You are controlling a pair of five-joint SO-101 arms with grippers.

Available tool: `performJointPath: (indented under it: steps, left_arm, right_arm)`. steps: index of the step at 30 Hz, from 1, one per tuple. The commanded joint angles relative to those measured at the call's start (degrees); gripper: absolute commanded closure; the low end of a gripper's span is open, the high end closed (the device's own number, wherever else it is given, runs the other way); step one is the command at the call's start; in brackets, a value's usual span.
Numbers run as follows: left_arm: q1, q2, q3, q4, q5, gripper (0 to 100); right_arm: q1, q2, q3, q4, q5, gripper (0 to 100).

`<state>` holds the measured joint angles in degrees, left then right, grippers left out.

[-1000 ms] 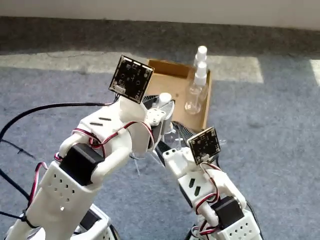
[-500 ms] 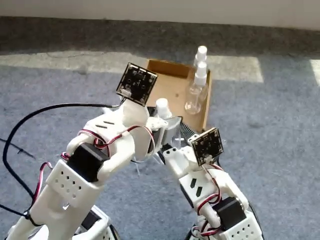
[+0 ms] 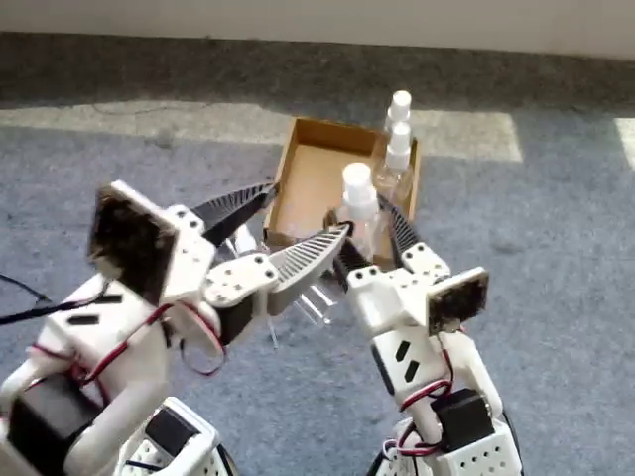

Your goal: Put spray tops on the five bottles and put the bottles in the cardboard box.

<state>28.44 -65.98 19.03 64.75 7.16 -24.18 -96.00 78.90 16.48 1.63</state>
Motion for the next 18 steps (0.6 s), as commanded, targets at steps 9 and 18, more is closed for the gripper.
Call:
performJointPath:
  steps: [9, 18]
  left_arm:
    - [-13.23, -1.80, 5.58, 3.43, -0.62, 74]
    - [-21.14, -1.80, 24.57, -4.04, -0.62, 74]
  right_arm:
    - [15.69, -1.63, 3.38, -23.78, 0.09, 99.5]
    - [16.13, 10.68, 8.57, -23.96, 0.00, 99.5]
